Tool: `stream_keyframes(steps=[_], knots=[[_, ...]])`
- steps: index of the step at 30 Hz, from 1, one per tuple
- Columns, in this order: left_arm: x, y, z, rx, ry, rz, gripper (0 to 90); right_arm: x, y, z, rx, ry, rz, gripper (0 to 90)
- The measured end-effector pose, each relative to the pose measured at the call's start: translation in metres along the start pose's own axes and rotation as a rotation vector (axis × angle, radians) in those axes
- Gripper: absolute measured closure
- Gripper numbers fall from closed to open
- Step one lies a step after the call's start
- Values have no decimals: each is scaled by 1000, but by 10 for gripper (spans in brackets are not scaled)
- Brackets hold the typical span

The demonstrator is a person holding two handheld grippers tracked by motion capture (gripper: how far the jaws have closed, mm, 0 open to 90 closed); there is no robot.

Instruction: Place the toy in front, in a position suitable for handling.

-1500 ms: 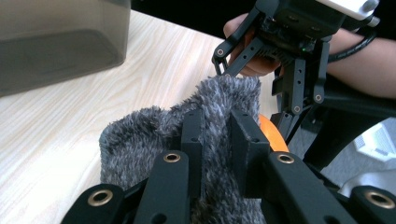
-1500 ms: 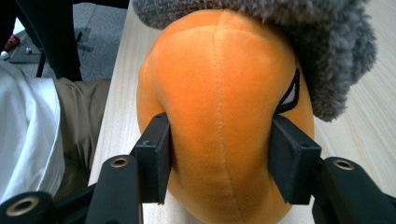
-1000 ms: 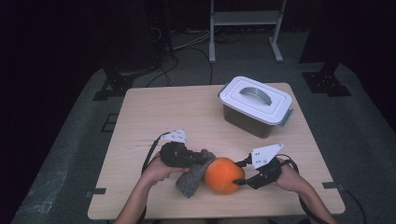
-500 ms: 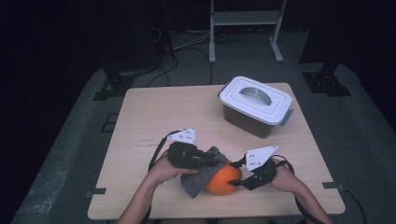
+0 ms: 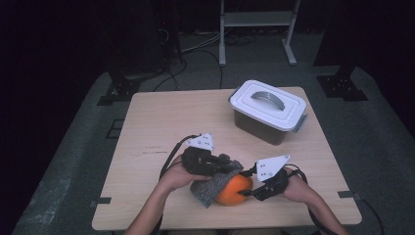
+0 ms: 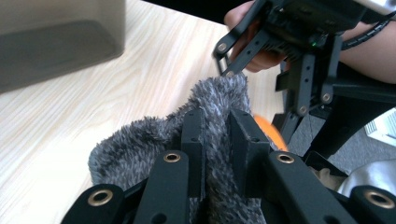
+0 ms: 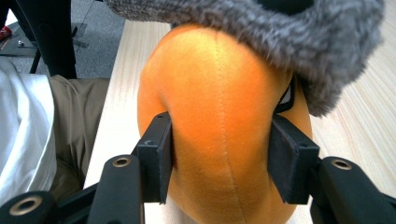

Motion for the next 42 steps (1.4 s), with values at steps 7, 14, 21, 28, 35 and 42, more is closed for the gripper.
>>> stream_keyframes(steps=[7, 14, 21, 28, 35, 42], knots=[[11, 7, 15, 45, -27, -9, 765, 7, -8, 8, -44, -19, 4, 458], [7, 6, 18, 67, -57, 26, 765, 16, -19, 20, -115, -34, 11, 444], [2, 9, 11, 103, -54, -12, 765, 22, -19, 16, -217, 16, 15, 292], [-7, 5, 5, 99, -58, -3, 765, 34, -14, 1, -247, -3, 36, 258], [-17, 0, 0, 72, -31, -3, 764, 13, -11, -7, -233, 72, 49, 223], [-3, 6, 4, 87, -65, -17, 765, 8, -16, -9, -200, 11, 54, 489]])
Point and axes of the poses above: each handheld gripper's, and its own axes: x roughly backward along the jaws, z roughly out of its underside, y roughly to its left, the point moved 3 cm from there along -x, roughly forward along the jaws, and after that the axes turned 6 degrees about x, right-handed, at the moved point
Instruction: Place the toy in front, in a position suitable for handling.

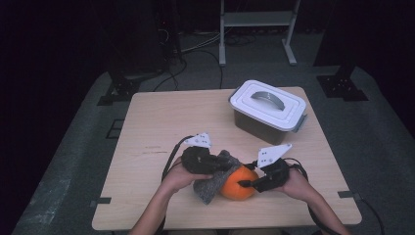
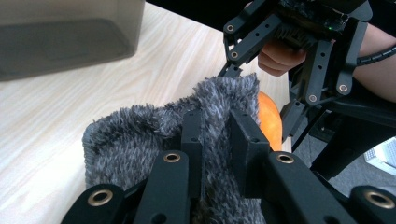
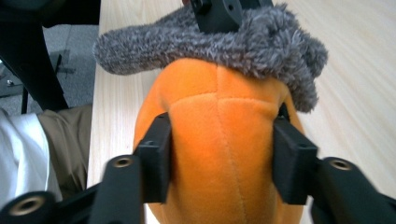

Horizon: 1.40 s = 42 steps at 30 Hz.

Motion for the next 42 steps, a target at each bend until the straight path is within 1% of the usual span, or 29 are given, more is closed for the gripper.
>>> stream_keyframes(steps=[1, 3, 4, 6, 7, 9, 11, 12, 13, 16, 17, 19, 23, 26, 28, 30, 34, 36, 39, 41, 42], knots=[[4, 0, 0, -3, -3, -3, 765, -1, 0, -3, -4, -10, -6, 498], [13, 1, -2, -17, -9, -8, 765, -6, -2, -11, 16, -22, -19, 502], [17, 0, -3, -20, -18, -17, 765, -8, -3, -14, 22, -26, -23, 502], [27, 0, -4, -27, -28, -32, 765, -14, -4, -21, 28, -47, -34, 501], [32, 1, -4, -26, -32, -39, 765, -17, -6, -24, 32, -67, -41, 501], [38, 2, -2, -20, -37, -47, 765, -22, -8, -27, 14, -97, -66, 500], [40, 3, 1, -21, -29, -55, 765, -27, -9, -28, 18, -105, -82, 499], [39, 4, 3, -22, -17, -59, 764, -30, -8, -28, 18, -97, -86, 496], [37, 5, 6, -23, -9, -58, 764, -32, -9, -26, 28, -86, -91, 491], [33, 8, 11, 6, -39, -26, 763, -32, -9, -19, 32, -84, -101, 477], [33, 8, 12, 6, -43, -20, 763, -30, -9, -17, 35, -85, -104, 471], [31, 8, 12, -1, -37, -25, 763, -25, -10, -11, 39, -89, -107, 465], [26, 10, 12, 8, -21, -26, 763, -15, -12, 2, 45, -90, -114, 455], [21, 11, 13, 17, -20, -15, 762, -7, -14, 11, 46, -83, -109, 445], [20, 11, 13, 15, -16, -11, 761, -3, -16, 17, 38, -80, -109, 441], [16, 11, 13, 20, -12, -9, 761, 1, -18, 23, 30, -74, -101, 432], [13, 11, 13, 20, -9, -2, 762, 8, -24, 34, -7, -63, -89, 420], [8, 11, 12, 22, -9, 7, 762, 11, -27, 39, -29, -58, -81, 411], [1, 11, 10, 20, 1, -1, 762, 13, -28, 44, -68, -45, -74, 364], [-2, 11, 8, 31, -2, -11, 763, 15, -27, 45, -99, -26, -69, 317], [-2, 11, 8, 31, -2, -11, 763, 17, -26, 45, -106, -19, -59, 302]])
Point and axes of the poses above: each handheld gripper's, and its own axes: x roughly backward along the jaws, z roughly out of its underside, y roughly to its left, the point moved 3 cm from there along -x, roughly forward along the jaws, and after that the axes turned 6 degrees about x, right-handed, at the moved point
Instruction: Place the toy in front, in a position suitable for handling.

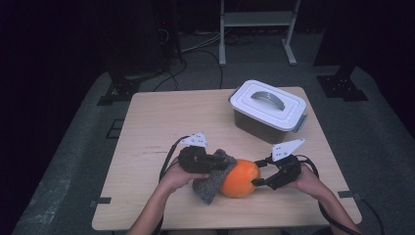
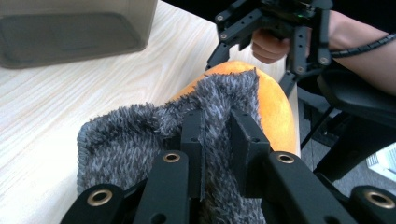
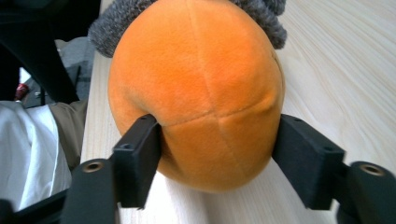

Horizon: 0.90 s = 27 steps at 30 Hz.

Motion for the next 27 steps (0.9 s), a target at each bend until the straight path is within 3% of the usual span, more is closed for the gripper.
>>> stream_keyframes(steps=[4, 7, 15, 17, 21, 27], knots=[[-5, -1, -4, 8, -5, -4, 763, 11, 6, -4, 10, 14, 49, 269], [-9, -4, -6, 0, -1, 4, 762, 13, 11, -12, 21, 3, 58, 260], [-15, -8, -10, -17, 15, 3, 760, -6, 19, -35, 68, 30, 68, 189], [-14, -7, -9, -21, 20, -1, 759, -11, 18, -35, 79, 38, 66, 197], [-11, -5, -7, -16, 10, -2, 758, -10, 15, -28, 81, 17, 52, 312], [-16, -6, -5, -22, 19, 8, 757, 2, 12, -9, 62, 18, 40, 333]])
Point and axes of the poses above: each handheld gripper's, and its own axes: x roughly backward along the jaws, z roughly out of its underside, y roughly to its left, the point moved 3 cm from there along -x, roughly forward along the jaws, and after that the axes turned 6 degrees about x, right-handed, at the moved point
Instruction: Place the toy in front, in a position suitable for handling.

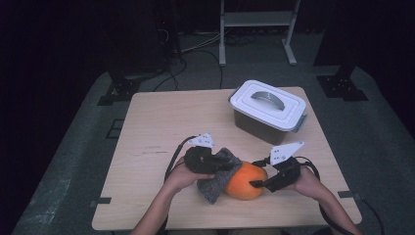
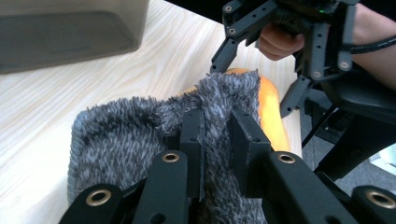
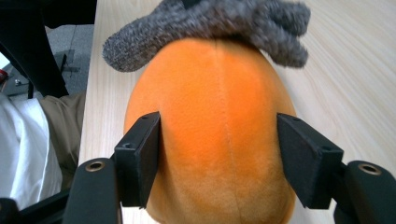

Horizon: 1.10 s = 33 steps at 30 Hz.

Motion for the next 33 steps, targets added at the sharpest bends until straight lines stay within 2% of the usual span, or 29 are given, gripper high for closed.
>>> stream_keyframes(steps=[5, 8, 12, 18, 22, 24, 27, 29, 33], knots=[[-5, -3, -4, -8, 0, 8, 757, 7, -4, 13, -39, -14, -4, 321], [-7, -4, -5, -10, 8, 11, 757, 8, -4, 16, -58, -6, -2, 273], [-9, -4, -5, -14, 12, 12, 757, 8, 0, 8, -41, 38, 18, 215], [-9, -6, -6, -19, 19, 12, 757, 3, 5, -7, -6, 54, 30, 182], [-9, -7, -6, -31, 27, 8, 758, -6, 5, -14, 4, 58, 16, 183], [-7, -6, -5, -34, 31, 2, 758, -10, 5, -15, 17, 56, 11, 225], [-3, -3, -4, -26, 20, -3, 758, -9, 7, -12, 36, 37, 8, 295], [-1, -1, -3, -19, 18, -12, 758, -8, 7, -7, 30, 26, -3, 312], [0, 1, 0, 0, 5, 0, 757, -3, 10, 2, 32, 13, -11, 317]])
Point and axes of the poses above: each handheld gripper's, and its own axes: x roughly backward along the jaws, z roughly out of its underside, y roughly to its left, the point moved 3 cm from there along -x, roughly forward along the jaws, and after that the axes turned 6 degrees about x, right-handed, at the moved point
